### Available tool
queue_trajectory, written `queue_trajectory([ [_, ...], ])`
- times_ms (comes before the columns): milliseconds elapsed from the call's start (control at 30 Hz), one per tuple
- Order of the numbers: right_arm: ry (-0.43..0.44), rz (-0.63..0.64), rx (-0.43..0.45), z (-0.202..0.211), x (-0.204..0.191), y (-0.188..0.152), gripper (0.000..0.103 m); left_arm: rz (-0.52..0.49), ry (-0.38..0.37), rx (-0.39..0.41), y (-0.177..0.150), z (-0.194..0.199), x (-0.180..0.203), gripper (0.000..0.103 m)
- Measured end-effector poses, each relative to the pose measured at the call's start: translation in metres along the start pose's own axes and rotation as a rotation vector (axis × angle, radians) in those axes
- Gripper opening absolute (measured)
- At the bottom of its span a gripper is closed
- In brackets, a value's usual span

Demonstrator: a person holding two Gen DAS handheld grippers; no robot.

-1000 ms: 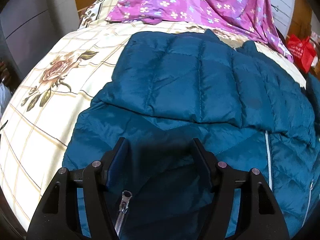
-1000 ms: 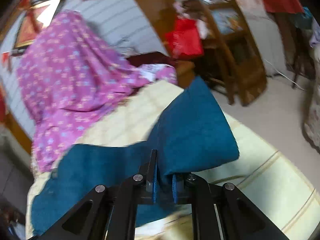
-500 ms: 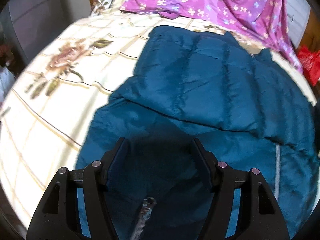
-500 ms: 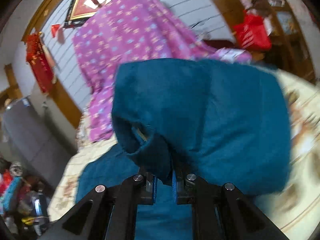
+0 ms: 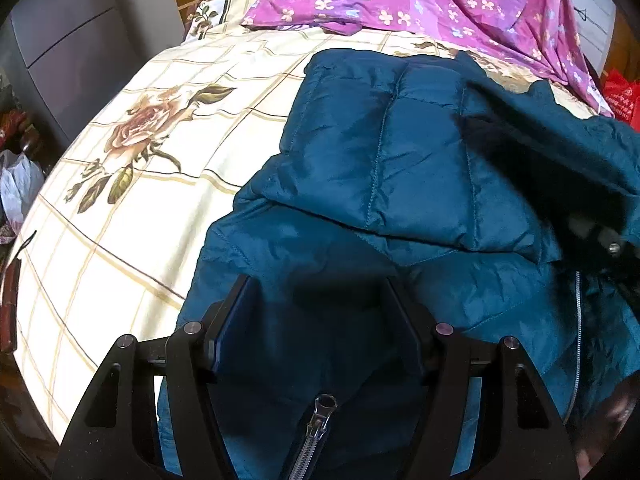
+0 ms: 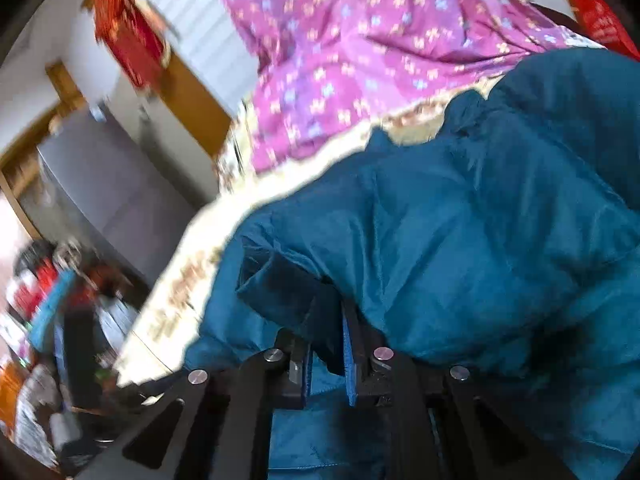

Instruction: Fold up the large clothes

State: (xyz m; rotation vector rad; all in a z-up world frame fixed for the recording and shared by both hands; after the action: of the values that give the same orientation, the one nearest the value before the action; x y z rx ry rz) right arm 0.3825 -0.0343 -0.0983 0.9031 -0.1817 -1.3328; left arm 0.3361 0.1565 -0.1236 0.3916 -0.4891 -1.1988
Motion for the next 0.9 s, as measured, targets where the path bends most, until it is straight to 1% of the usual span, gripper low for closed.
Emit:
queue_trajectory([
  [33, -0.002, 0.002, -0.012, -0.003, -0.002, 0.001, 0.026, 0.004, -0.006, 0.001, 0.001, 0.000, 0.000, 0.065],
  [100, 0.001, 0.003, -0.011, -0.003, -0.002, 0.001, 0.050, 0.019, -0.026, 0.004, 0.001, 0.000, -0.003, 0.065],
  [133, -0.003, 0.006, -0.002, -0.001, -0.002, 0.001, 0.057, 0.025, -0.033, 0.006, 0.001, 0.001, -0.004, 0.065],
  [167, -0.009, 0.018, 0.005, 0.001, -0.003, 0.001, 0.072, 0.030, -0.038, 0.007, 0.001, 0.001, -0.005, 0.065],
  [200, -0.019, 0.031, 0.007, 0.004, -0.005, 0.001, 0.076, 0.034, -0.042, 0.008, 0.001, 0.002, -0.005, 0.065],
  [267, -0.053, 0.065, 0.005, 0.012, -0.006, -0.003, 0.076, 0.046, -0.058, 0.016, 0.002, 0.005, -0.005, 0.065],
  [367, -0.135, 0.118, 0.008, 0.034, 0.006, -0.010, 0.076, 0.074, -0.111, 0.033, 0.003, 0.011, -0.003, 0.065],
  [433, -0.290, 0.183, 0.011, 0.052, 0.020, -0.017, 0.078, 0.094, -0.161, 0.050, 0.004, 0.016, 0.002, 0.065],
  [467, -0.392, 0.212, 0.000, 0.060, 0.032, -0.023, 0.080, 0.098, -0.184, 0.053, 0.004, 0.017, 0.004, 0.065],
  [500, -0.476, 0.230, -0.019, 0.066, 0.043, -0.029, 0.081, 0.104, -0.220, 0.056, 0.004, 0.018, 0.009, 0.065],
  [533, -0.582, 0.250, -0.054, 0.072, 0.059, -0.037, 0.081, 0.108, -0.256, 0.059, 0.004, 0.019, 0.014, 0.065],
  [600, -0.693, 0.272, -0.090, 0.087, 0.082, -0.056, 0.081, 0.113, -0.329, 0.059, 0.004, 0.019, 0.026, 0.065],
  [667, -0.719, 0.281, -0.090, 0.099, 0.095, -0.069, 0.082, 0.112, -0.383, 0.061, 0.006, 0.018, 0.039, 0.065],
  [700, -0.727, 0.285, -0.089, 0.103, 0.102, -0.076, 0.085, 0.106, -0.407, 0.062, 0.007, 0.017, 0.046, 0.065],
  [733, -0.733, 0.288, -0.091, 0.104, 0.110, -0.081, 0.086, 0.092, -0.448, 0.060, 0.009, 0.015, 0.057, 0.065],
  [767, -0.728, 0.287, -0.101, 0.103, 0.116, -0.084, 0.087, 0.083, -0.467, 0.057, 0.010, 0.013, 0.064, 0.065],
  [833, -0.693, 0.277, -0.111, 0.099, 0.120, -0.086, 0.090, 0.051, -0.477, 0.064, 0.016, 0.006, 0.076, 0.065],
  [867, -0.685, 0.268, -0.114, 0.097, 0.124, -0.086, 0.094, 0.043, -0.482, 0.063, 0.018, 0.002, 0.079, 0.065],
  [900, -0.683, 0.260, -0.117, 0.097, 0.128, -0.087, 0.096, 0.043, -0.492, 0.057, 0.020, -0.003, 0.080, 0.065],
])
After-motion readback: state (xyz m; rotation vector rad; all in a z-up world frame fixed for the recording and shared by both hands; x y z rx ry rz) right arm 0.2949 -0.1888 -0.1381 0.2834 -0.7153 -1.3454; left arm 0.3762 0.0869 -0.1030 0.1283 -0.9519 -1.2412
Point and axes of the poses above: each gripper's, at about its wrist camera, not at the fingertips, and z roughly against the way its jaws point, x to its right, y to its top, the point moved 6 cm from there along -z, roughly the way its jaws point, and after that the axes turned 15 degrees about -y, right-handed, at the moved point
